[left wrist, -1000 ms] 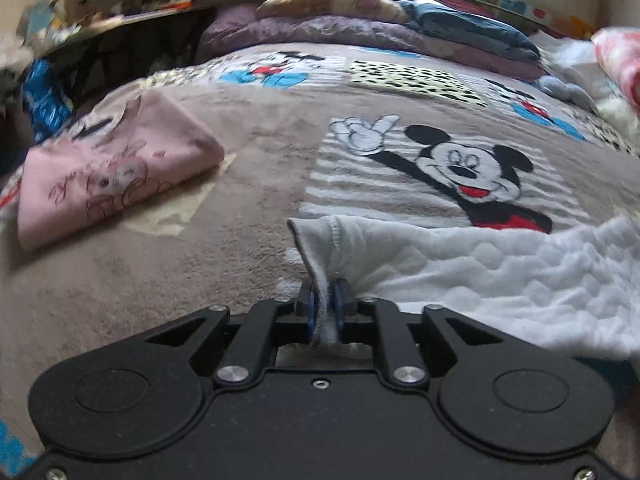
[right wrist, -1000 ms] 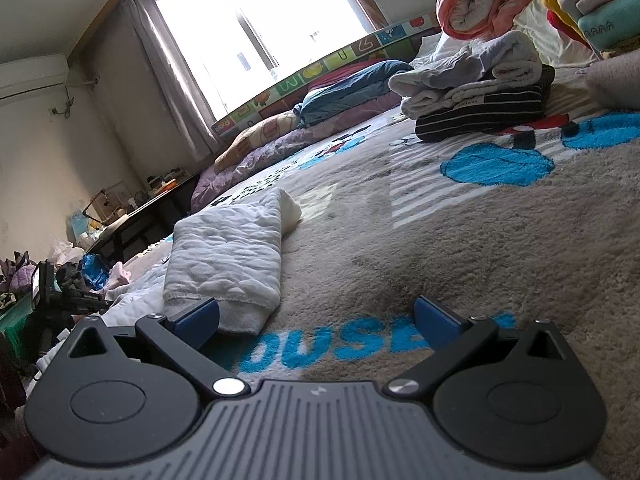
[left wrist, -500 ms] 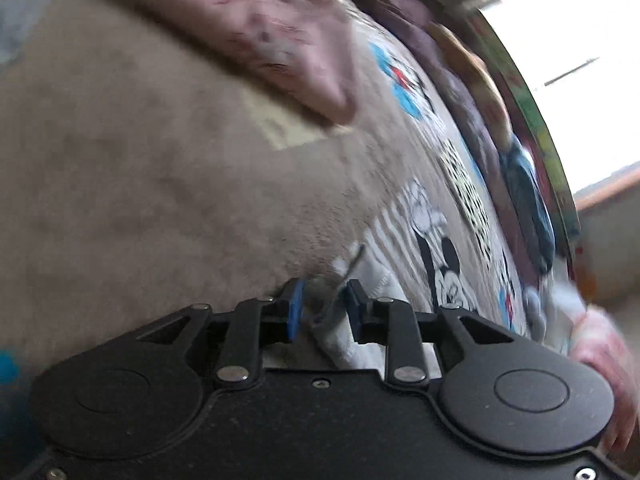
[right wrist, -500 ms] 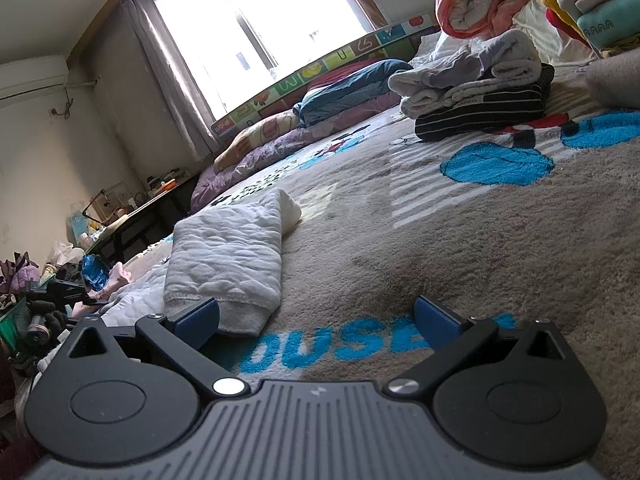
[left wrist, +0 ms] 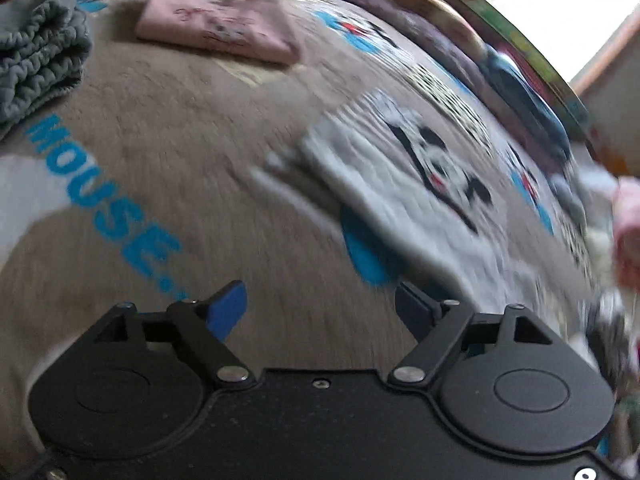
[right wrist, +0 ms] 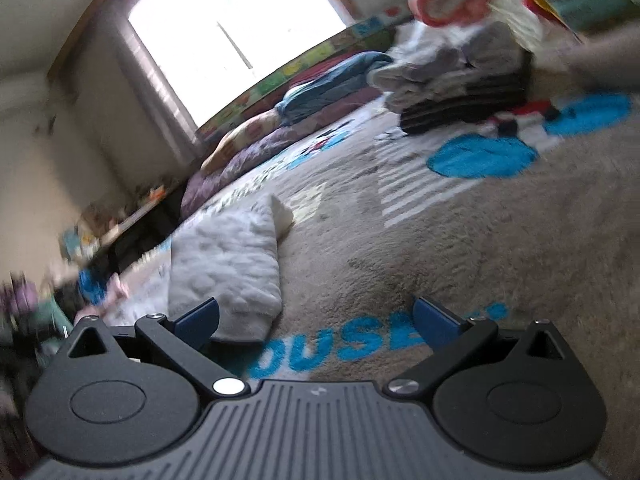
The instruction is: Fold clothes
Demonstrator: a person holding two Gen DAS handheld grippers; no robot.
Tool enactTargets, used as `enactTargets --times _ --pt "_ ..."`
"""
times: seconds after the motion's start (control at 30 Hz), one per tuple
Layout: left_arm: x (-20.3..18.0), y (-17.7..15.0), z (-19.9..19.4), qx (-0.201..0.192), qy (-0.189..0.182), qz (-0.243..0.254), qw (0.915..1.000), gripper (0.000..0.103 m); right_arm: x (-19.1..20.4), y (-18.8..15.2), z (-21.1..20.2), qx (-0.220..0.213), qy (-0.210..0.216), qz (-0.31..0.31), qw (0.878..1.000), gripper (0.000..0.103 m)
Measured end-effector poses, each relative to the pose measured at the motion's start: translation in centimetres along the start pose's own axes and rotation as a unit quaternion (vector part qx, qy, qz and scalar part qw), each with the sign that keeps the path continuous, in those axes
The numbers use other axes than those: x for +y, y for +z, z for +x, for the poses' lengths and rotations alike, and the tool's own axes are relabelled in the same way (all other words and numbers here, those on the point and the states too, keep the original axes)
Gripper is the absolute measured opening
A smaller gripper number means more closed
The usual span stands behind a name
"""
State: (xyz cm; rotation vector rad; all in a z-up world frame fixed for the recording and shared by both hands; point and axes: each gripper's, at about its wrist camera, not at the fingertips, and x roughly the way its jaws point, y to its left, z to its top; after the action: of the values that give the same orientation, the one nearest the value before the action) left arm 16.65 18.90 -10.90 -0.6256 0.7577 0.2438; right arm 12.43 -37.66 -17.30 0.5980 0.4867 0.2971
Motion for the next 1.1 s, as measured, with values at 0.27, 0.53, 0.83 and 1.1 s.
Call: enactTargets --times 0.27,0.53,0.83,1.1 --pt "-1.7 -6.2 -3.1 0.008 -0.124 0.003 0.9923 0.082 0.8 -0.7 -0.2 0.03 0.056 0.18 0.982 0.103" --pt "-4.3 -10.7 -4.2 0.022 -0.152 0.016 0.988 0.082 1.6 -1.9 1.7 0.048 0.089 0.305 0.947 0.103" --pt "-5.3 -13.4 -3.3 -0.005 -0.14 0.092 0.9859 0.087 1.5 -2.7 3.7 0.016 0.069 0.374 0.925 0.086" --pt "-5.1 -13.7 -2.2 -0.028 -0.146 0.093 0.9845 0.087 1.6 -3.6 5.1 0.018 0.064 0.422 0.904 0.081"
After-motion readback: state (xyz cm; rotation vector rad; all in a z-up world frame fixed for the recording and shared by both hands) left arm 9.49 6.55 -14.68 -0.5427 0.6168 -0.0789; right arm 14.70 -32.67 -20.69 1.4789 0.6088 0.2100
